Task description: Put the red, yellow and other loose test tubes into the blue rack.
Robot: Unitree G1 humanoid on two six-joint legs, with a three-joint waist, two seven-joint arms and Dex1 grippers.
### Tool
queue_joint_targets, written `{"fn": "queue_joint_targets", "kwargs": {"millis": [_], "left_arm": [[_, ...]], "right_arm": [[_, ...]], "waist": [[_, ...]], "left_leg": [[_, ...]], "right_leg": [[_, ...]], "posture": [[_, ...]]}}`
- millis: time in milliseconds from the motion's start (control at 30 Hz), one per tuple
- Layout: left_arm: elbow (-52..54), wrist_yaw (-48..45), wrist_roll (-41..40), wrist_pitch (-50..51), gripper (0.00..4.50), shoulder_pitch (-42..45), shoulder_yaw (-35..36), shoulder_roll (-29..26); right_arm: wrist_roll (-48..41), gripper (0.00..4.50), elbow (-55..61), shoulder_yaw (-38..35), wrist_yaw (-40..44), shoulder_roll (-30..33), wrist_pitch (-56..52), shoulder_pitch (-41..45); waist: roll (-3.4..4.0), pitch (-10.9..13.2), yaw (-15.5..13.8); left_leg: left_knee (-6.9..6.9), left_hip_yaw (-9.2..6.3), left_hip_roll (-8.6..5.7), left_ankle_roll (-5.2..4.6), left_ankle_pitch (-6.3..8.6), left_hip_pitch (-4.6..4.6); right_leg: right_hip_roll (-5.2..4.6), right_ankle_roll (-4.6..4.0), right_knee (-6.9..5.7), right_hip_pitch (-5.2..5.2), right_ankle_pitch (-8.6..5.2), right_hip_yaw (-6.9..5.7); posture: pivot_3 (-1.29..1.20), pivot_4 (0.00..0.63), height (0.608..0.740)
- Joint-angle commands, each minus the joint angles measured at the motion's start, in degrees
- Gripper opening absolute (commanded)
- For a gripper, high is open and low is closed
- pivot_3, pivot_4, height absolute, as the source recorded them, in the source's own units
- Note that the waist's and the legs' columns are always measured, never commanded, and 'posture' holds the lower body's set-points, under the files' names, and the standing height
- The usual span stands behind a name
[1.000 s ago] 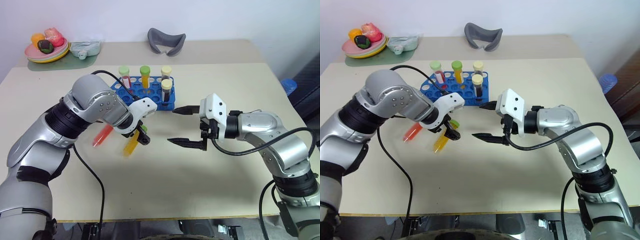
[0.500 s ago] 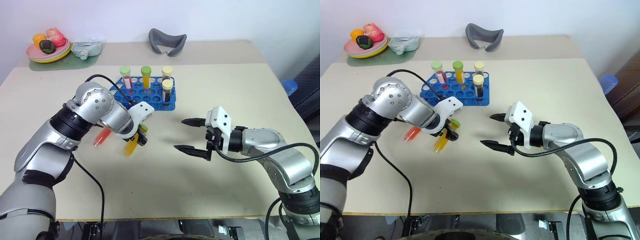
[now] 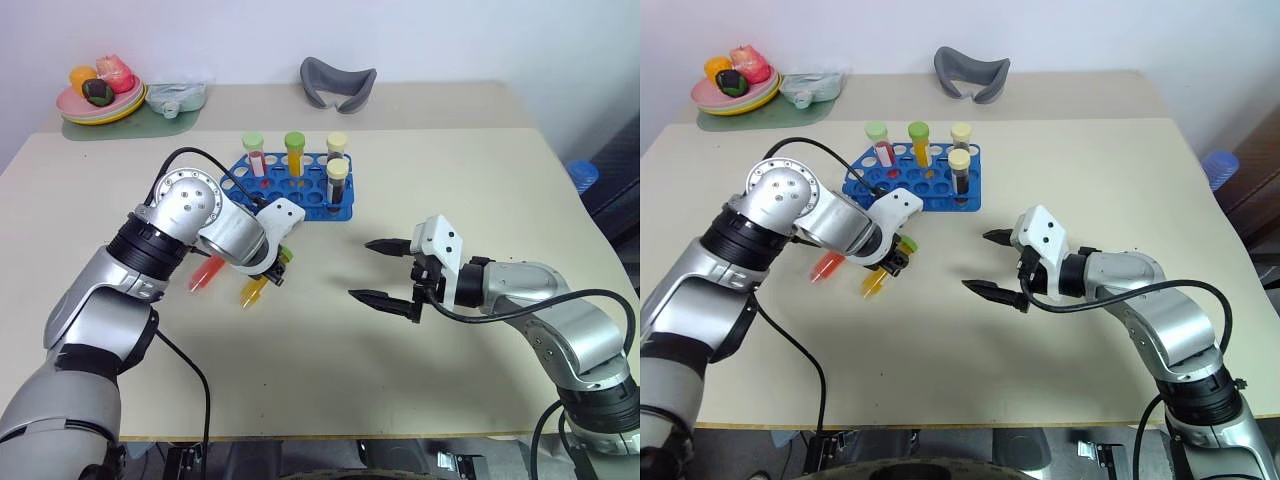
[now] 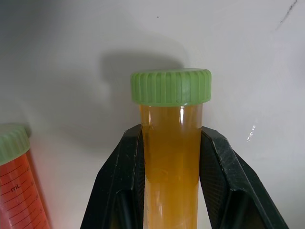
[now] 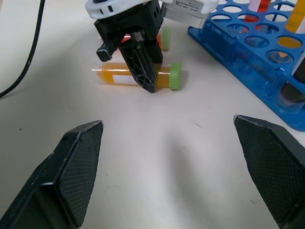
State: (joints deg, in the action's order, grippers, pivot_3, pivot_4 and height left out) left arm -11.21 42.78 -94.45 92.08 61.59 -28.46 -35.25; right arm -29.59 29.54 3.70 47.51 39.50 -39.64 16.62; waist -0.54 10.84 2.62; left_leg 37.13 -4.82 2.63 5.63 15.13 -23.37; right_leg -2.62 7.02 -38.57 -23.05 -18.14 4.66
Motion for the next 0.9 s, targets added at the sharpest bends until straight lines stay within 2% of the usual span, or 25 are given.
{"fn": "queue_joint_targets", "kwargs": {"millis": [33,333,500,533,667,733,800,900], "left_arm": [[0.5,2.1,-0.5,0.4,1.25,0.1,2.8,-0.8],[2.4,2.4,1.3,0.4,1.25,-0.1,4.7,-1.4],[8.7,-2.8,2.3,-3.0,1.25,-2.0,12.8,-3.1],[11.8,-5.7,4.4,-4.8,1.25,-2.5,15.0,-3.7],[32.0,-28.4,24.9,-23.2,1.25,-8.7,18.6,-13.4],[35.5,-36.7,31.4,-31.5,1.25,-13.9,21.8,-16.0],[37.1,-42.0,36.1,-38.8,1.25,-20.1,25.4,-15.6],[38.6,-45.2,45.9,-51.4,1.25,-28.5,27.0,-10.0]], "right_arm": [[-0.9,4.5,2.5,-0.4,-0.3,-0.2,0.2,0.4],[-0.9,4.5,1.8,0.7,-0.5,-0.7,0.3,1.3],[-1.2,4.5,2.5,0.2,-0.8,-0.4,0.0,0.9],[-1.3,4.5,2.7,-0.1,-1.0,-0.3,-0.1,0.6],[-2.4,4.5,4.0,-1.4,-1.7,0.2,-1.0,-1.0],[-2.8,4.5,4.7,-2.0,-2.1,0.2,-1.5,-1.6],[-3.5,4.5,5.1,-2.3,-2.8,-0.3,-2.1,-1.9],[-4.4,4.5,5.0,-2.0,-4.1,-1.4,-3.0,-1.2]], "waist": [[-0.01,0.0,0.0],[-0.01,0.0,-0.1],[-0.01,0.0,0.0],[-0.01,0.0,0.0],[0.0,0.0,0.0],[0.06,0.0,-0.1],[0.06,0.0,-0.2],[0.02,0.0,-0.4]], "left_leg": [[0.0,0.0,0.0,0.03,-0.02,0.0],[-0.01,0.0,0.0,0.09,-0.05,-0.01],[-0.01,0.0,0.0,0.14,-0.08,-0.02],[-0.02,0.0,0.0,0.15,-0.08,-0.02],[-0.08,0.03,0.0,0.22,-0.12,-0.03],[-0.14,0.08,0.02,0.25,-0.14,-0.02],[-0.13,0.1,0.02,0.25,-0.14,0.0],[-0.07,0.1,0.01,0.24,-0.13,0.04]], "right_leg": [[0.0,0.0,0.0,0.0,0.0,0.0],[0.0,0.0,0.02,0.0,0.0,-0.01],[0.0,0.0,0.01,-0.01,0.0,-0.01],[0.0,0.0,0.01,-0.01,0.0,-0.01],[0.01,0.0,0.02,-0.07,0.0,0.0],[0.02,0.0,0.07,-0.08,0.0,0.01],[0.0,-0.01,0.1,-0.03,0.0,0.0],[-0.03,0.0,0.22,0.15,0.0,-0.02]], "posture": [[0.0,0.15,0.74],[0.0,0.15,0.74],[0.0,0.15,0.74],[0.0,0.15,0.74],[0.0,0.15,0.74],[0.0,0.15,0.74],[0.0,0.15,0.74],[0.0,0.15,0.74]]}}
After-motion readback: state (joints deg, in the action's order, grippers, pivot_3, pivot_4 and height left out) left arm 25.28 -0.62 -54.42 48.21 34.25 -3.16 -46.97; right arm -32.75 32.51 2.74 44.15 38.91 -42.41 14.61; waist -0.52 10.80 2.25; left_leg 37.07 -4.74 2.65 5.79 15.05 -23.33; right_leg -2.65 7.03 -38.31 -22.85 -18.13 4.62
